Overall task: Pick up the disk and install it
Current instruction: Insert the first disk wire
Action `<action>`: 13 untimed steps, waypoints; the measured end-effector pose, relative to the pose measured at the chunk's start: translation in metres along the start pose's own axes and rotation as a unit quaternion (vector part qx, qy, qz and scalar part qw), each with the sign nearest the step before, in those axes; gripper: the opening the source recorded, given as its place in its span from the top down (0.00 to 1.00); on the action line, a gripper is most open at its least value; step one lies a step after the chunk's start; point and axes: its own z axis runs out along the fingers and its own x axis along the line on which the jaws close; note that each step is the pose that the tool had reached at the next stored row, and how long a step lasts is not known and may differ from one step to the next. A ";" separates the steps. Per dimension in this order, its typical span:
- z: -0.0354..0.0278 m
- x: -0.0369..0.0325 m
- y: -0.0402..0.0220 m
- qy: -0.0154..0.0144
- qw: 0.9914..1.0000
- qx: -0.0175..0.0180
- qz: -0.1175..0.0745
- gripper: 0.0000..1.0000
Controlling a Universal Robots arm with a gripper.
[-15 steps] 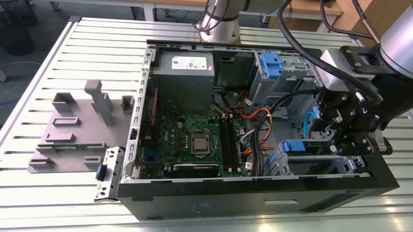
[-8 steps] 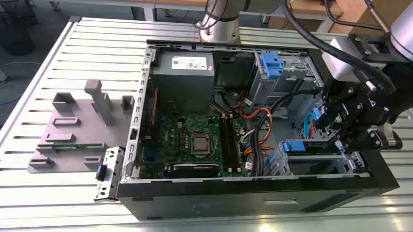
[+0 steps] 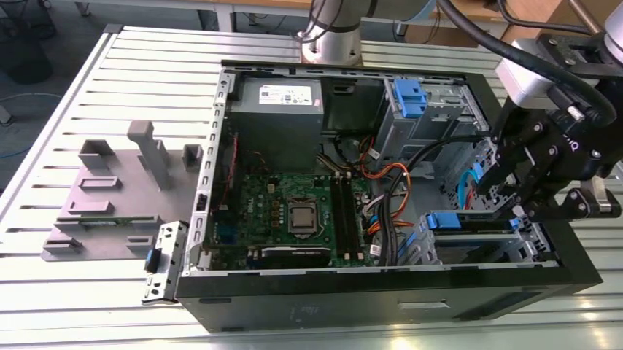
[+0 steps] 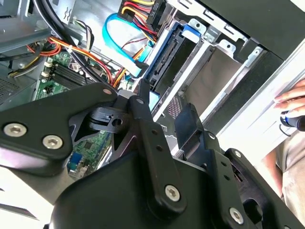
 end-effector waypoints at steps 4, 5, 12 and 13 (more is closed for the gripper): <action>-0.0002 -0.0015 -0.0001 0.000 1.000 0.000 0.000 0.52; -0.0001 -0.0023 -0.0003 0.000 1.000 0.000 0.000 0.52; 0.0000 -0.0079 -0.0052 0.000 1.000 0.000 0.000 0.52; 0.0001 -0.0090 -0.0057 0.000 1.000 0.000 0.000 0.52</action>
